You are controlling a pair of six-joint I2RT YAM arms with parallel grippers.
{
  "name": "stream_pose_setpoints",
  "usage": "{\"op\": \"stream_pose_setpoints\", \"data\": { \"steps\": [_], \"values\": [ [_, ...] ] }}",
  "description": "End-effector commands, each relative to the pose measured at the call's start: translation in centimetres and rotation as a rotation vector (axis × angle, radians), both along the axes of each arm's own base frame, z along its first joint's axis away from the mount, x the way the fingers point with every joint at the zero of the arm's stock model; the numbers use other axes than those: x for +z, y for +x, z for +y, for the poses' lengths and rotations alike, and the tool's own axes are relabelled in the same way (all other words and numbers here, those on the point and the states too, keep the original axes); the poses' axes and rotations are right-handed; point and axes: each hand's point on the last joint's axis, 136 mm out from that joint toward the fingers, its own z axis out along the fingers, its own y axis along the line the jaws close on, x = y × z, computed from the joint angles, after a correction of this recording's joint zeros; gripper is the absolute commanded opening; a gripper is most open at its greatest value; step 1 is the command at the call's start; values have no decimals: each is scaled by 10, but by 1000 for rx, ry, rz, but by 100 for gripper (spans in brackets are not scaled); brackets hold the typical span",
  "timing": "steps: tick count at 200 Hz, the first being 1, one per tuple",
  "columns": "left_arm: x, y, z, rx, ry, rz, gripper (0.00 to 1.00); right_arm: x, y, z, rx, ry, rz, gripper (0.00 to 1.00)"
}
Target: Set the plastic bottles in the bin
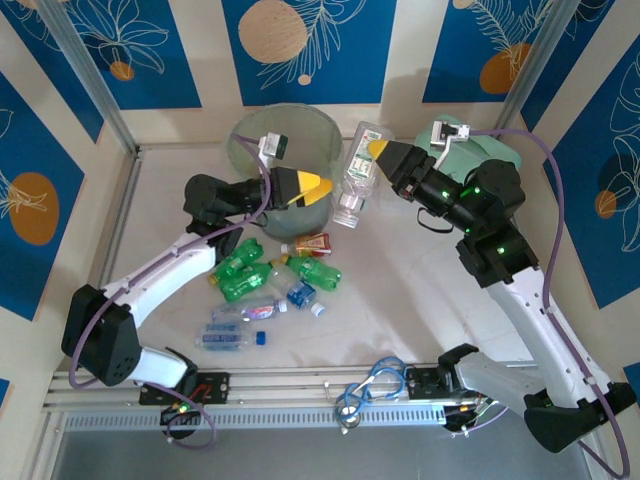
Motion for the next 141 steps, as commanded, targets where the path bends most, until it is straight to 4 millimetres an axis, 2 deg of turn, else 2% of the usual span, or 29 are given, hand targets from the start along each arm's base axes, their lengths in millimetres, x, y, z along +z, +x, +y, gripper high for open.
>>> {"op": "stream_pose_setpoints", "data": {
  "steps": [1, 23, 57, 105, 141],
  "values": [
    [4, -21, -8, -57, -13, -73, 90, 10, 1, -4, -25, 30, -33, 63],
    [6, -30, -16, -96, -33, -77, 91, 9, 6, -3, -38, 25, -38, 63],
    [1, -35, -27, -133, -34, -59, 90, 6, 14, -2, -50, 29, -30, 63],
    [-3, -40, -33, -153, -19, -72, 80, 2, 20, 2, -52, 27, -23, 63],
    [-7, -39, -35, -150, -6, -71, 68, -1, 22, 3, -52, 22, -15, 63]
  ]
}}
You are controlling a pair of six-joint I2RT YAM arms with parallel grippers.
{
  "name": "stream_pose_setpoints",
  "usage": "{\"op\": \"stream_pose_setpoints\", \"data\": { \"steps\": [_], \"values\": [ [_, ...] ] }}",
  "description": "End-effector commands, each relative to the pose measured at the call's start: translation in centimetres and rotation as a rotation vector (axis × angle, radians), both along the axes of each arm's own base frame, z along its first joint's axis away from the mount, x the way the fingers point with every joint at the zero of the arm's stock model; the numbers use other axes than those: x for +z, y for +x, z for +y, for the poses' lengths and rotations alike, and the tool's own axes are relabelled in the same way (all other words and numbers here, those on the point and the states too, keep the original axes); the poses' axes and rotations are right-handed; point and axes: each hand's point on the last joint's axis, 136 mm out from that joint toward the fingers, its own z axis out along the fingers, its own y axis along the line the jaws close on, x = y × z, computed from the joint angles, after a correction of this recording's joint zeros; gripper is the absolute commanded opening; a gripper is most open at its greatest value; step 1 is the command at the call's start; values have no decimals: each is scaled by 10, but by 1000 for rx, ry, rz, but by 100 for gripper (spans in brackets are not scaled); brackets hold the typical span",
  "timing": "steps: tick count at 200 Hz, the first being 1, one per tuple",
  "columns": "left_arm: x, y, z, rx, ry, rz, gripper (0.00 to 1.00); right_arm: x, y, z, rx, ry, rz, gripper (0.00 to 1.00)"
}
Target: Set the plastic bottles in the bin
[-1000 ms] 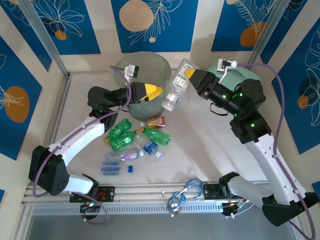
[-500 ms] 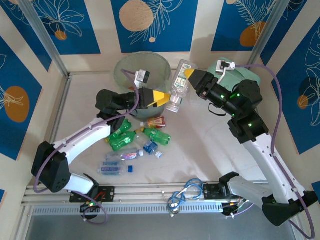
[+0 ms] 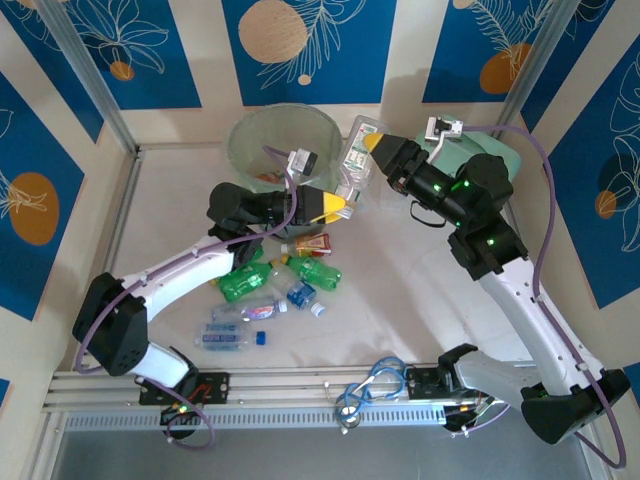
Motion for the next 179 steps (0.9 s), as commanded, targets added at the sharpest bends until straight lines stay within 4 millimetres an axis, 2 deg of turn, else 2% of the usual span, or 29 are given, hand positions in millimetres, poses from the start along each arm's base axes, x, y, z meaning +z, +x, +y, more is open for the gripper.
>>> {"op": "stream_pose_setpoints", "data": {
  "steps": [1, 35, 64, 73, 97, 105, 136, 158, 179],
  "values": [
    [11, -10, 1, -18, -25, -70, 67, 6, 0, -1, -13, 20, -27, 63],
    [2, -3, -3, 15, 25, -78, 52, 4, 0, -1, -13, 12, -24, 63],
    [-3, 2, -1, 73, 86, -115, 45, 2, -1, -2, -22, 5, -17, 64],
    [-7, 5, 0, 103, 121, -126, 45, 0, 0, -3, -25, -3, -4, 69],
    [-21, 15, 7, 216, 258, -177, 44, -15, 8, -8, -82, -90, 94, 97],
    [-27, 19, 11, 259, 319, -199, 44, -21, 12, -15, -127, -132, 139, 99],
    [-48, 41, 39, 464, 603, -318, 40, -40, 17, -50, -292, -254, 261, 99],
    [-58, 66, 76, 652, 843, -412, 39, -48, 13, -71, -346, -248, 305, 99],
    [-65, 93, 115, 825, 1043, -477, 39, -58, 8, -83, -346, -233, 352, 99]
  ]
}}
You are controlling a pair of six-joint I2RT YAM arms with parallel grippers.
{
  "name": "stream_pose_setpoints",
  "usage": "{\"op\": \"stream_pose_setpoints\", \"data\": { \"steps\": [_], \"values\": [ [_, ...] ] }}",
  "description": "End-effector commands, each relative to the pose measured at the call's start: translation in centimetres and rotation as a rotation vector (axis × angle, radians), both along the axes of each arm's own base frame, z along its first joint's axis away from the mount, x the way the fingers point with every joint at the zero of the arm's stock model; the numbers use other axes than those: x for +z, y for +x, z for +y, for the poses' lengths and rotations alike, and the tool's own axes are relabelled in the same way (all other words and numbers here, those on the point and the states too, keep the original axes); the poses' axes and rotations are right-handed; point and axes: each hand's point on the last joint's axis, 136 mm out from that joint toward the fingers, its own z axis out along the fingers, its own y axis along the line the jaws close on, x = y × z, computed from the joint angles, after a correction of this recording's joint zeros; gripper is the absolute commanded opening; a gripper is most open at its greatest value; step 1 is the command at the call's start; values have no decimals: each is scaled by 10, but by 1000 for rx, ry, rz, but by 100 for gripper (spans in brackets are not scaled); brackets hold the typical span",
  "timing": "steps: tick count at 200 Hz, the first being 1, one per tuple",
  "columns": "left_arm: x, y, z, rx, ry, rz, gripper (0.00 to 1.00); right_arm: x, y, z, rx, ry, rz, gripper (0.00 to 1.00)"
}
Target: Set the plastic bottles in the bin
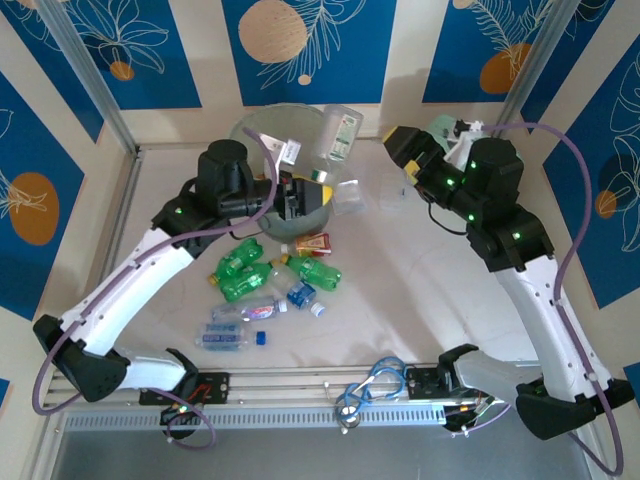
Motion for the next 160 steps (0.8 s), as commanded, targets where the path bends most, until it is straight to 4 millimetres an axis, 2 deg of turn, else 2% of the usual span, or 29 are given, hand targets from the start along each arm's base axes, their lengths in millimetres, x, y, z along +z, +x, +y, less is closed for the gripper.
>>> {"op": "stream_pose_setpoints", "data": {
  "steps": [1, 18, 62, 75, 121, 160],
  "values": [
    [-40, 29, 68, 264, 400, -83, 39, -21, -10, -21, -52, -24, 87, 99],
    [-45, 45, 89, 349, 501, -90, 38, -33, -15, -25, -51, -21, 122, 99],
    [-66, 82, 112, 429, 595, -19, 36, -69, -23, -23, -27, -30, 223, 100],
    [-69, 91, 111, 433, 596, -12, 35, -78, -26, -21, -11, -30, 247, 100],
    [-59, 124, 106, 471, 593, -21, 35, -108, -41, -20, 18, -47, 324, 100],
    [-72, 147, 109, 496, 672, 27, 35, -108, -48, -23, 17, -48, 323, 100]
  ]
}}
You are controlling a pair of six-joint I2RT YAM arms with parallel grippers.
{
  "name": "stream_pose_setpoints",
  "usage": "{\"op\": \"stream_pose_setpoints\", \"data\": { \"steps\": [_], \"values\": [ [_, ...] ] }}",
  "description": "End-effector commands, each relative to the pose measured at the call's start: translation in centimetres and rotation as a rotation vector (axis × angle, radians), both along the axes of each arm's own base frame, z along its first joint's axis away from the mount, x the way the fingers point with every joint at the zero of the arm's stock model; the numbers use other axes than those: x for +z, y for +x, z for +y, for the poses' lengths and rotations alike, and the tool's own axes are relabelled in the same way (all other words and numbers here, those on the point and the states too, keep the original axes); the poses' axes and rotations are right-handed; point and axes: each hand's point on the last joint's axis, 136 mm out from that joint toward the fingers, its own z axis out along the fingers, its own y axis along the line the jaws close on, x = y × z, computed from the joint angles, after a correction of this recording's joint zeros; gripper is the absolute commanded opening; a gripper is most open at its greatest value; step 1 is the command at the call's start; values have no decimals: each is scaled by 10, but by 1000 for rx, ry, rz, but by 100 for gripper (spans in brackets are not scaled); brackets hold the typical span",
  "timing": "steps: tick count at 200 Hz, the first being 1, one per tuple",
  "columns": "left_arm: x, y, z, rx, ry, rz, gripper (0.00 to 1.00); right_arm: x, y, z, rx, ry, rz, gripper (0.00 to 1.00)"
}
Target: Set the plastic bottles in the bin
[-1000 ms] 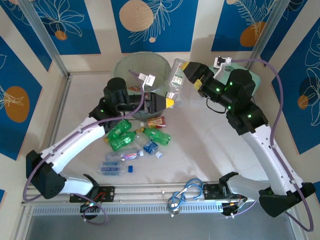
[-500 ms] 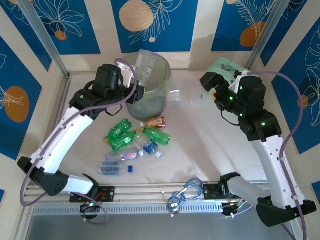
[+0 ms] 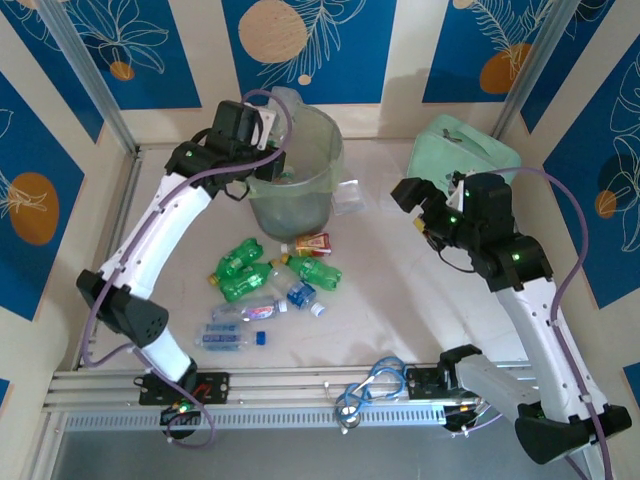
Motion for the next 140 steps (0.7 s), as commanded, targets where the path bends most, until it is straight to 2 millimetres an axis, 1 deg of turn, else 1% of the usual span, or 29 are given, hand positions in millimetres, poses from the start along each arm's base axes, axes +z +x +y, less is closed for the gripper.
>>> {"op": "stream_pose_setpoints", "data": {
  "steps": [1, 21, 28, 35, 47, 69, 91, 106, 124, 140],
  "values": [
    [-10, 10, 12, 33, 77, 36, 35, 1, -9, -1, 10, 9, 1, 100],
    [-16, 16, 14, 49, 105, 55, 36, 3, -9, -2, 8, 8, -3, 100],
    [-18, 18, 15, 54, 110, 61, 38, 3, -9, -2, 10, 8, -4, 100],
    [-20, 18, 16, 59, 115, 66, 41, 4, -9, -2, 10, 9, -5, 100],
    [-24, 20, 17, 68, 120, 77, 50, 3, -9, -2, 11, 7, -5, 100],
    [-26, 20, 19, 80, 119, 82, 60, 1, -9, -2, 14, 4, 1, 100],
    [-19, 19, 22, 97, 106, 64, 69, -3, -10, -2, 17, -1, 9, 100],
    [-9, 16, 24, 110, 88, 43, 74, -5, -12, -2, 20, -5, 12, 99],
    [6, 9, 30, 136, 60, 11, 77, -9, -13, -1, 27, -8, 18, 99],
    [19, 1, 41, 174, 32, -19, 77, -16, -13, 1, 34, -13, 31, 99]
  ]
}}
